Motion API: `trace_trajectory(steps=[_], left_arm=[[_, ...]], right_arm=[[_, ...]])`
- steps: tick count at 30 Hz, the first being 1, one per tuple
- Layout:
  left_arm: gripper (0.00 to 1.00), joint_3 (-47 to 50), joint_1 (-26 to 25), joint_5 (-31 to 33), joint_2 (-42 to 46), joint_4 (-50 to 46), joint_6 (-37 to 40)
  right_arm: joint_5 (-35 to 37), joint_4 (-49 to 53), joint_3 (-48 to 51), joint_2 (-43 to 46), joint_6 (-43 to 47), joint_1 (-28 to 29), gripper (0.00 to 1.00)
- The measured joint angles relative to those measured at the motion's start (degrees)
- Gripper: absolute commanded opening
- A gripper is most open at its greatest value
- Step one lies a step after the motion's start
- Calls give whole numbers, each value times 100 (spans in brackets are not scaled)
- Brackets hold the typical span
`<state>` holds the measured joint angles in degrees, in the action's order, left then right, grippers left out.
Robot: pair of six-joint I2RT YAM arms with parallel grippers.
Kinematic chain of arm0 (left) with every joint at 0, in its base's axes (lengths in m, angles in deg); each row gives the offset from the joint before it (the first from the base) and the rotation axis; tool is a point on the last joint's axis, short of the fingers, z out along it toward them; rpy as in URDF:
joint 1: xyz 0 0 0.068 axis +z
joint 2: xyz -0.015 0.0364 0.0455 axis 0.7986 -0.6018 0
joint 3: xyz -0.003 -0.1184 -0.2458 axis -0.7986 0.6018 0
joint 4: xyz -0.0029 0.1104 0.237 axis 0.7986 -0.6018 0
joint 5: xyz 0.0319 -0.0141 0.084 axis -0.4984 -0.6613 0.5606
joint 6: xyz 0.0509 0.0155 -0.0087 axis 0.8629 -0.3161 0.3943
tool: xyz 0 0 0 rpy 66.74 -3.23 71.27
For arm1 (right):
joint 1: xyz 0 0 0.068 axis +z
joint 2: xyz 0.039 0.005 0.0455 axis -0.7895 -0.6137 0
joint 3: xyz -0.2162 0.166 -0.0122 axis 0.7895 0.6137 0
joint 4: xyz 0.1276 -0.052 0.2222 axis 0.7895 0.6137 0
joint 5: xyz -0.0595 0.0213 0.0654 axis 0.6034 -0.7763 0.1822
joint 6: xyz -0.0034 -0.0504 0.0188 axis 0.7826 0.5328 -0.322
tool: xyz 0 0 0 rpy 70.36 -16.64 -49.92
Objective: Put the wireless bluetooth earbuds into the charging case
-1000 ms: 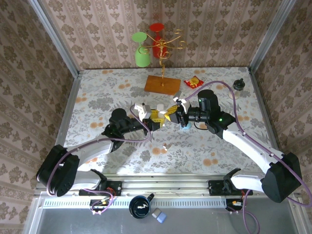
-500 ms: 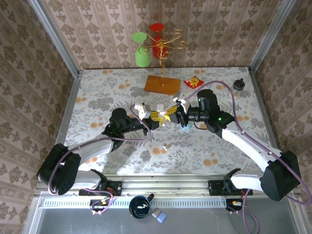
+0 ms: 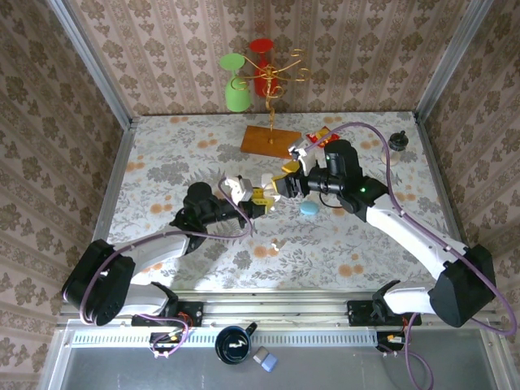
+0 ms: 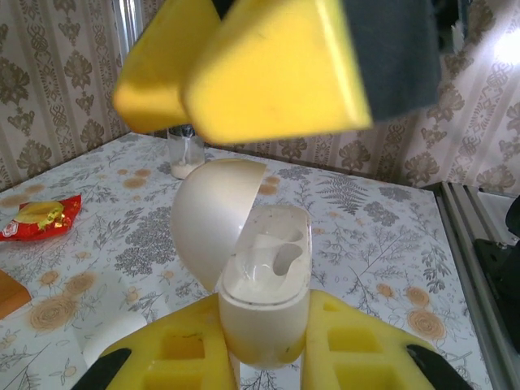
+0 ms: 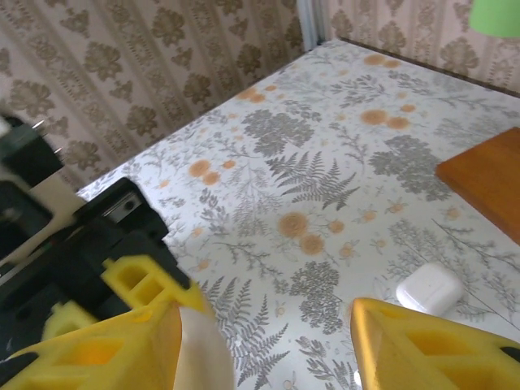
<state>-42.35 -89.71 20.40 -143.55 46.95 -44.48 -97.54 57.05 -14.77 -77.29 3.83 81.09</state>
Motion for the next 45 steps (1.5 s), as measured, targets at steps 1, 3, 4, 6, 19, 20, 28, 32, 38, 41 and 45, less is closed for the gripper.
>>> trace_trajectory(steps=[1,3,4,6,19,20,28,32,38,41,45], left_arm=[[0,15,0,2,9,0,20],[0,44,4,37,35,2,48],[0,68,7,66,46,7,63],[0,146,13,136,66,9,109],[0,455,448,343,162,177,177],[0,455,448,345,192,177,190],[0,455,450,184,262,175,260],[0,455,450,72,348,168,260],[0,455,450,11,420,170,258],[1,472,455,0,417,109,260],[1,483,457,22,417,116,317]], right_arm=[[66,7,-28,-26,-52,-9,59],[122,22,-87,-92,-201,-39,60],[131,22,-111,-129,-267,-57,60],[142,24,-184,-236,-468,-122,61],[-247,-302,-9,-363,-632,-229,67],[-264,-304,13,-363,-595,-212,67],[-431,-304,39,-363,-142,72,69],[-474,-302,39,-385,-17,96,69],[-509,-299,39,-595,103,107,68],[-444,-299,37,-684,72,111,68],[-328,-297,24,-684,-44,133,68]])
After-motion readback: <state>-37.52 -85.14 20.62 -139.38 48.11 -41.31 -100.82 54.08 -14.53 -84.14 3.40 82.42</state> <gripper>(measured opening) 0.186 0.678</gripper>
